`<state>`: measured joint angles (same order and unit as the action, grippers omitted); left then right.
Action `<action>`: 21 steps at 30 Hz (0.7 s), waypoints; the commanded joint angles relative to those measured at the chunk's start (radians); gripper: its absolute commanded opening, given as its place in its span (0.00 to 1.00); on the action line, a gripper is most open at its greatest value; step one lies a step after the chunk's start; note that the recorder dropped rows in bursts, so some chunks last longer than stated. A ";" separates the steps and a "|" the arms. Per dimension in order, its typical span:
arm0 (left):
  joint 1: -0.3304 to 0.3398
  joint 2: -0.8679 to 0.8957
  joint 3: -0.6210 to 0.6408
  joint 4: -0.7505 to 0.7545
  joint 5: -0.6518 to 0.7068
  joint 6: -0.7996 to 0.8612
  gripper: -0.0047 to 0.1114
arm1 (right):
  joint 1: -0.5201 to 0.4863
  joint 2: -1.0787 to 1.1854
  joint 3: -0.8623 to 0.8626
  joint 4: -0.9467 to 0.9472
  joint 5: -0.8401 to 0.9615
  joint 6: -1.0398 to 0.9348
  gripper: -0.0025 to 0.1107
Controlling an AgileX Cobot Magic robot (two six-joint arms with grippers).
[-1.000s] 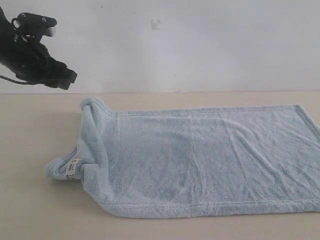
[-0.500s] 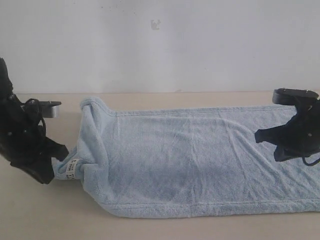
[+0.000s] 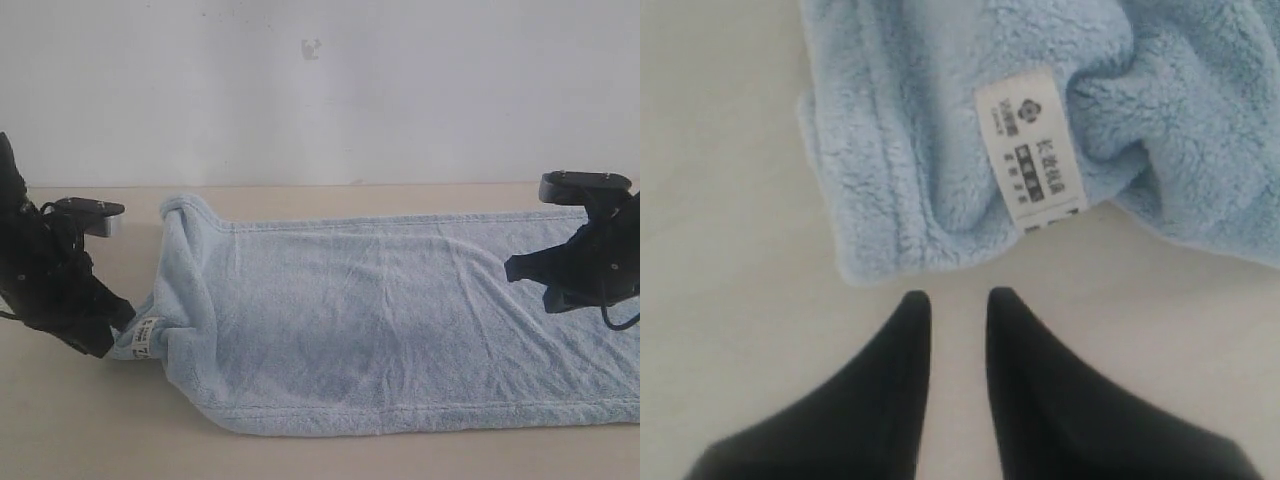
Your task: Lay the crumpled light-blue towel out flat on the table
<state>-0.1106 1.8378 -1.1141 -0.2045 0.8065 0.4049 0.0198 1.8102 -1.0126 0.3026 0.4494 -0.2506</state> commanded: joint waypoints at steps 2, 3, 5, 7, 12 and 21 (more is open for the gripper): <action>0.019 -0.010 0.005 0.003 -0.046 -0.011 0.44 | 0.001 -0.013 0.003 0.002 -0.005 -0.008 0.03; 0.019 -0.010 0.005 -0.001 -0.055 -0.019 0.52 | 0.001 -0.013 0.003 0.002 -0.005 -0.008 0.03; 0.019 0.011 0.005 -0.001 -0.079 -0.019 0.56 | 0.001 -0.013 0.003 0.002 -0.005 -0.008 0.03; 0.019 0.058 0.005 -0.010 -0.112 -0.019 0.56 | 0.001 -0.013 0.003 0.002 0.005 -0.007 0.03; 0.019 0.105 0.003 -0.017 -0.143 -0.019 0.30 | 0.001 -0.013 0.003 0.002 0.009 -0.010 0.03; 0.019 -0.141 -0.061 -0.015 0.119 -0.049 0.07 | 0.001 -0.013 0.003 0.028 0.007 -0.010 0.03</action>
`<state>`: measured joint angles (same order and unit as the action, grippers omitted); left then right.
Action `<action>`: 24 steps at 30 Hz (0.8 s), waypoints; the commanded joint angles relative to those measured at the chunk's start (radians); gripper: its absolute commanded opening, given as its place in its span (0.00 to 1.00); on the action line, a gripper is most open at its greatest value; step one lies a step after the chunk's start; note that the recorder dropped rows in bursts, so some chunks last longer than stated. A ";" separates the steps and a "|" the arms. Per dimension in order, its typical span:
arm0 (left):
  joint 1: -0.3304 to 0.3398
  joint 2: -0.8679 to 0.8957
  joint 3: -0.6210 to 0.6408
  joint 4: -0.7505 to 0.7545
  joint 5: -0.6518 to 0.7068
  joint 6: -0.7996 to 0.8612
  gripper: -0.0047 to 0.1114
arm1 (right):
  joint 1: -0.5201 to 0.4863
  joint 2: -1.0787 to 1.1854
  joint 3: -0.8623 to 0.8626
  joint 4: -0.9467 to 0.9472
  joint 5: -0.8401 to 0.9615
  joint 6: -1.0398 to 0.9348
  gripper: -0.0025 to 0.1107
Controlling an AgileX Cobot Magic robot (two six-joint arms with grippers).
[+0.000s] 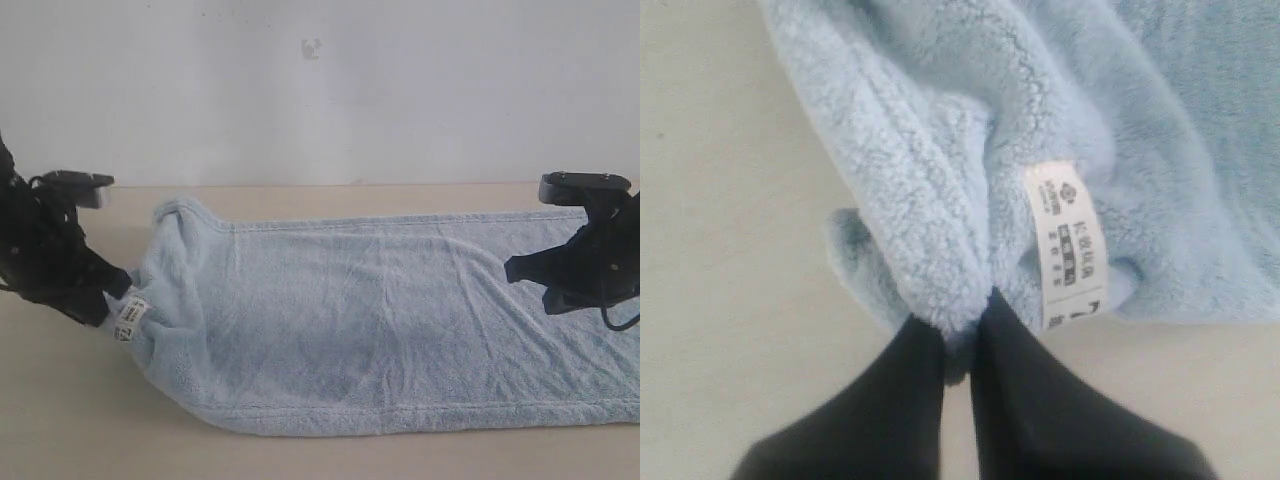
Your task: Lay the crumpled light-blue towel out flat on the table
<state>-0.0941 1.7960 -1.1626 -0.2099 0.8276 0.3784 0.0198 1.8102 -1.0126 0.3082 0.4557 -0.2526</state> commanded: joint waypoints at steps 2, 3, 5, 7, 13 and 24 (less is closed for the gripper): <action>0.003 -0.118 -0.012 -0.010 0.164 -0.023 0.07 | 0.001 -0.013 0.003 0.025 0.003 -0.008 0.03; 0.003 -0.121 -0.012 -0.010 0.209 -0.023 0.07 | 0.001 -0.013 0.003 0.024 0.005 -0.008 0.03; 0.003 -0.113 -0.012 0.000 0.285 -0.023 0.07 | 0.001 -0.013 0.003 0.024 0.012 -0.008 0.03; 0.003 -0.093 -0.012 0.009 0.318 -0.030 0.07 | 0.001 -0.013 0.003 0.024 0.021 -0.008 0.03; 0.003 -0.045 -0.012 0.031 0.303 -0.030 0.08 | 0.001 -0.013 0.003 0.025 0.020 -0.008 0.03; 0.003 0.016 -0.012 0.034 0.186 -0.019 0.52 | 0.001 0.003 0.003 0.025 -0.069 -0.012 0.03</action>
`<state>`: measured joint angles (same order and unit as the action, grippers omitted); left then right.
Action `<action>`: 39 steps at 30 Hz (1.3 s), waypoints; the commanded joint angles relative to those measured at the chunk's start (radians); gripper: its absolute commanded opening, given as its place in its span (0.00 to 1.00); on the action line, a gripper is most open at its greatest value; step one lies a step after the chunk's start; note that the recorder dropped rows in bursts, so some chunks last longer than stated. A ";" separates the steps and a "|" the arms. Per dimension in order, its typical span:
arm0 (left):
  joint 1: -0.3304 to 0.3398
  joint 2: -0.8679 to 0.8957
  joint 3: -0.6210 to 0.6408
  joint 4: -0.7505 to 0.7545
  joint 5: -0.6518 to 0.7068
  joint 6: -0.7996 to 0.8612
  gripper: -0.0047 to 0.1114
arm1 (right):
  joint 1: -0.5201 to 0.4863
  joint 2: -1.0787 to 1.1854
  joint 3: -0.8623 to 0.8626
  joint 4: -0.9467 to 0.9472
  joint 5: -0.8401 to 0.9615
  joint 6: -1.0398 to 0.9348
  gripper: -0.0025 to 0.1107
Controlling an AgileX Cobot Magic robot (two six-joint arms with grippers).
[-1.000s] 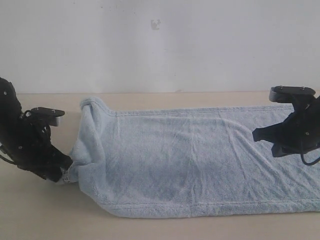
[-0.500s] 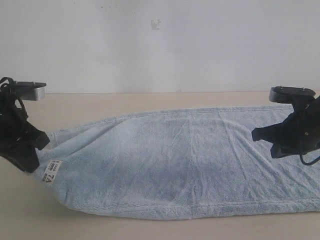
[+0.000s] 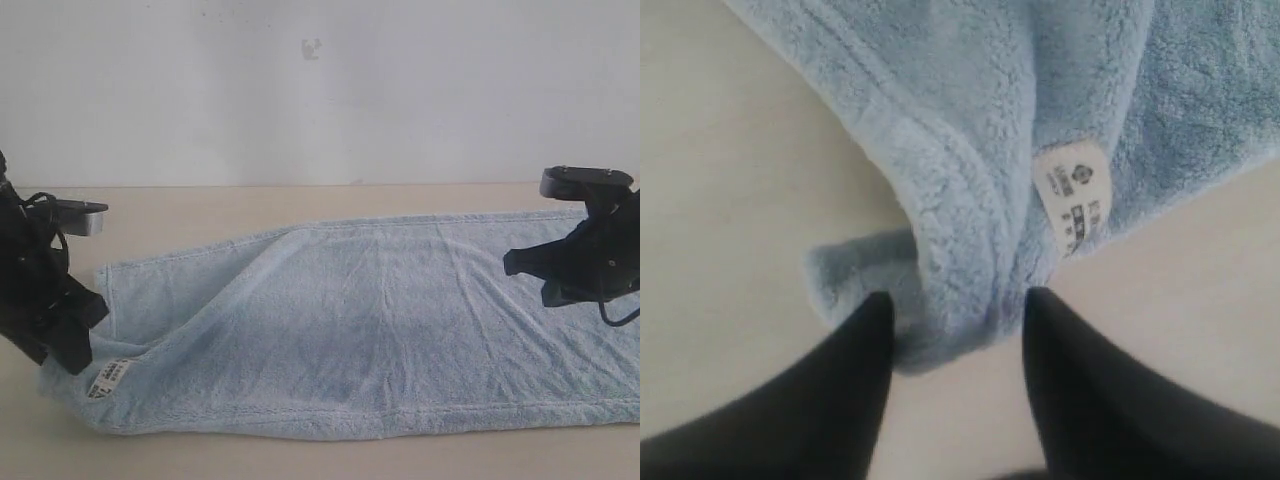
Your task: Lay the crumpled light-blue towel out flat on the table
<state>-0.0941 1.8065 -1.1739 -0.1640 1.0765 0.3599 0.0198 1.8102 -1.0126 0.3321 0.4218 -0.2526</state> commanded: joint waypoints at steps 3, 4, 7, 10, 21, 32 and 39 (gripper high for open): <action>0.003 -0.003 -0.024 -0.053 -0.120 0.000 0.54 | 0.001 0.015 0.003 0.001 -0.052 -0.012 0.03; 0.003 -0.005 -0.040 -0.067 -0.136 0.000 0.54 | 0.001 0.018 0.003 0.003 -0.055 -0.012 0.03; 0.003 -0.005 -0.078 -0.074 -0.169 0.000 0.52 | 0.001 0.018 0.003 0.003 -0.068 -0.012 0.03; 0.003 -0.002 -0.079 -0.072 -0.305 -0.005 0.47 | 0.001 0.018 0.003 0.003 -0.086 -0.012 0.03; 0.005 0.156 -0.095 -0.109 -0.560 -0.055 0.07 | -0.074 0.109 -0.217 0.022 0.053 -0.018 0.02; 0.005 0.301 -0.176 -0.083 -0.558 -0.055 0.07 | -0.149 0.234 -0.397 0.018 0.035 -0.074 0.02; 0.021 0.373 -0.242 -0.079 -0.565 -0.057 0.07 | -0.149 0.251 -0.397 0.018 0.019 -0.074 0.02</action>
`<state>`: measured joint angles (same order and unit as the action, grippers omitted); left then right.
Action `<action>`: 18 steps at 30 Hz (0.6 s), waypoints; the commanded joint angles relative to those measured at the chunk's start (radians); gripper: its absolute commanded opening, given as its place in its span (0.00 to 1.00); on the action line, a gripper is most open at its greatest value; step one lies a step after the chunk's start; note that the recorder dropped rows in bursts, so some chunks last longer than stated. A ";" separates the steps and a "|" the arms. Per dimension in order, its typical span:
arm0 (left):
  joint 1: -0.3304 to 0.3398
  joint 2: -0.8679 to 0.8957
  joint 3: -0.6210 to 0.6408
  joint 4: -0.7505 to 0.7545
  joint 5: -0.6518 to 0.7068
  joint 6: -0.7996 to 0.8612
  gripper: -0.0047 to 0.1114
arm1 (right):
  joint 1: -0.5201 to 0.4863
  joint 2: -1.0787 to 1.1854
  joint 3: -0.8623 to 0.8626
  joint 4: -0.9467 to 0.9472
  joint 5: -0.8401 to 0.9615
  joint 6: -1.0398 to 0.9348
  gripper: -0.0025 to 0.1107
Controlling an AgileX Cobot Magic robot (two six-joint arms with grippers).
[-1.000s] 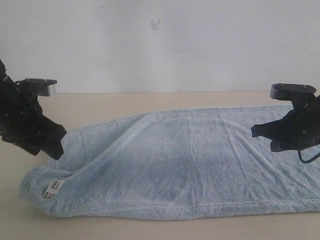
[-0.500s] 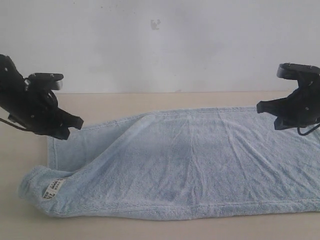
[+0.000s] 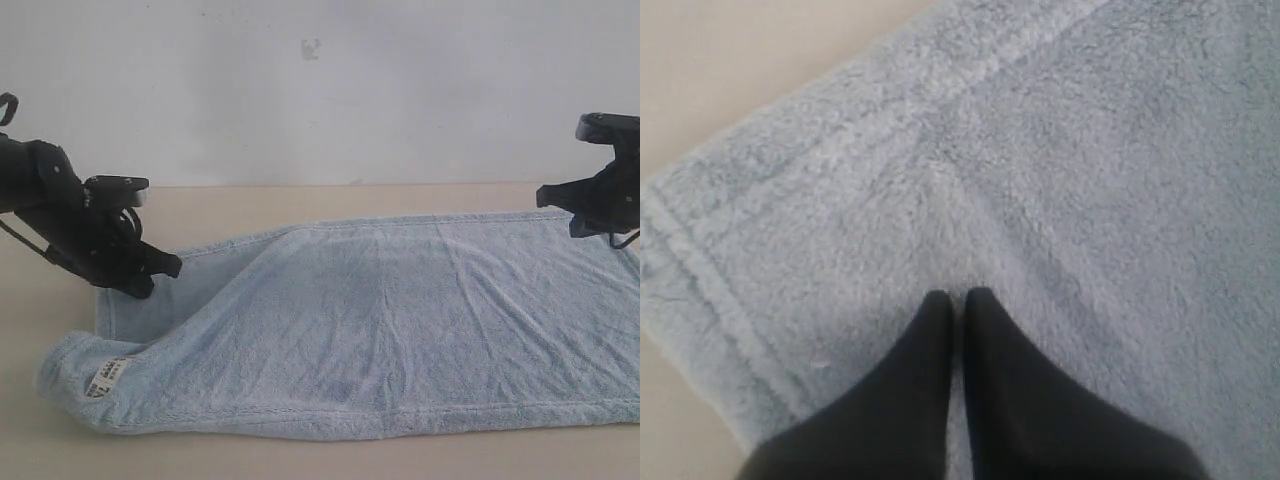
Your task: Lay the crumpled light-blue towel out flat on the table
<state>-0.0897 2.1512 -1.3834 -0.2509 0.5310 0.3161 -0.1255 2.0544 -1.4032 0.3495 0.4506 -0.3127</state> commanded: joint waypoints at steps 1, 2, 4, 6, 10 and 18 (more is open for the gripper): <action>0.022 0.037 -0.044 0.008 -0.021 -0.017 0.07 | -0.004 0.006 -0.006 0.000 -0.008 -0.014 0.02; 0.032 0.048 -0.055 0.010 -0.021 -0.025 0.07 | -0.004 0.006 -0.006 0.000 -0.008 -0.014 0.02; 0.047 0.065 -0.077 0.028 -0.033 -0.052 0.07 | -0.004 0.006 -0.006 0.000 -0.008 -0.014 0.02; 0.068 0.082 -0.108 0.064 -0.036 -0.084 0.07 | -0.004 0.006 -0.006 0.000 -0.008 -0.014 0.02; 0.091 0.109 -0.159 0.115 -0.036 -0.057 0.07 | -0.004 0.006 -0.006 0.000 -0.006 -0.014 0.02; 0.103 0.123 -0.261 0.021 -0.109 0.100 0.07 | -0.004 0.006 -0.006 0.000 0.076 -0.016 0.02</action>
<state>0.0078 2.2765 -1.6078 -0.1621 0.4498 0.3964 -0.1268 2.0637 -1.4032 0.3495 0.4930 -0.3195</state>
